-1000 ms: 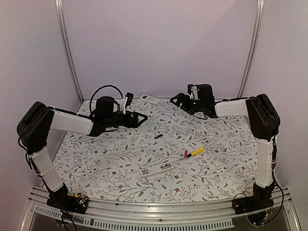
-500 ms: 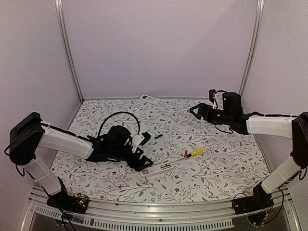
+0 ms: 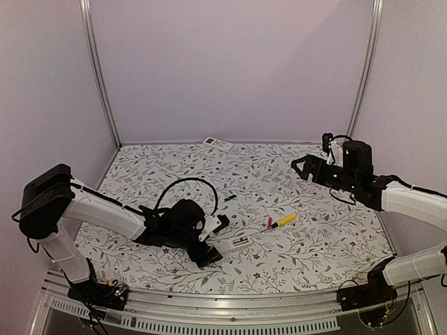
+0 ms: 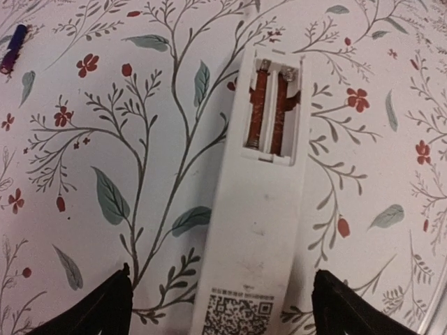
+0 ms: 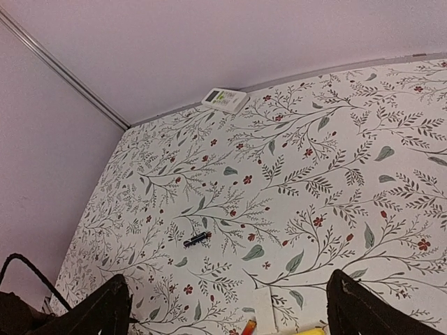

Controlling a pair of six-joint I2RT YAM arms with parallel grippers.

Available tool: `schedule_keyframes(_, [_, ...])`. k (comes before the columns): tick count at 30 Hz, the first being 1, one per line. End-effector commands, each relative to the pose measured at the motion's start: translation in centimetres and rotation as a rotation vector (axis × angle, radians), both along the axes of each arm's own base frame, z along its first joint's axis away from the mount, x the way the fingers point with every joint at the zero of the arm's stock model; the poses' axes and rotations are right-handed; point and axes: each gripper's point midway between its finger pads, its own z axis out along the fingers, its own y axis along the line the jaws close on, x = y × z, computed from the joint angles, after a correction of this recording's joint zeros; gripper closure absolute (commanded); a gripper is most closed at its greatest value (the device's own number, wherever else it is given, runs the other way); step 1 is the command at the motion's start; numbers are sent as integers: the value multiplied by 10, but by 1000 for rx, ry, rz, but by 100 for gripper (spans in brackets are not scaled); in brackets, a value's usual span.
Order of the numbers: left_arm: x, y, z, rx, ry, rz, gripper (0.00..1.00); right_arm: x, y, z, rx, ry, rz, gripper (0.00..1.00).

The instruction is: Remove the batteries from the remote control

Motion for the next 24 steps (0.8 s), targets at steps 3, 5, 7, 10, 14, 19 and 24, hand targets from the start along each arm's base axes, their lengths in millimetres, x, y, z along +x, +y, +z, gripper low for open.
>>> schedule_keyframes(3, [-3,11,-13,131,-54,16,23,-6,-13,-7,-33,11,-41,4])
schedule_keyframes(5, [-2,12,-13,144,-72,24,34,-6,-14,-8,-33,13,-44,4])
schedule_keyframes(7, [-5,11,-13,156,-86,19,42,-7,-15,-9,-35,13,-48,4])
schedule_keyframes(10, [-10,12,-12,171,-98,9,54,-9,-18,-11,-38,12,-56,4])
schedule_keyframes(14, [-14,16,-5,150,-90,27,82,-12,-23,-11,-46,7,-74,4])
schedule_keyframes(19, [7,25,30,71,-106,147,91,-14,-28,-5,-53,-11,-95,4])
schedule_keyframes(24, [63,50,61,6,-50,378,94,-17,-32,6,-48,-38,-107,3])
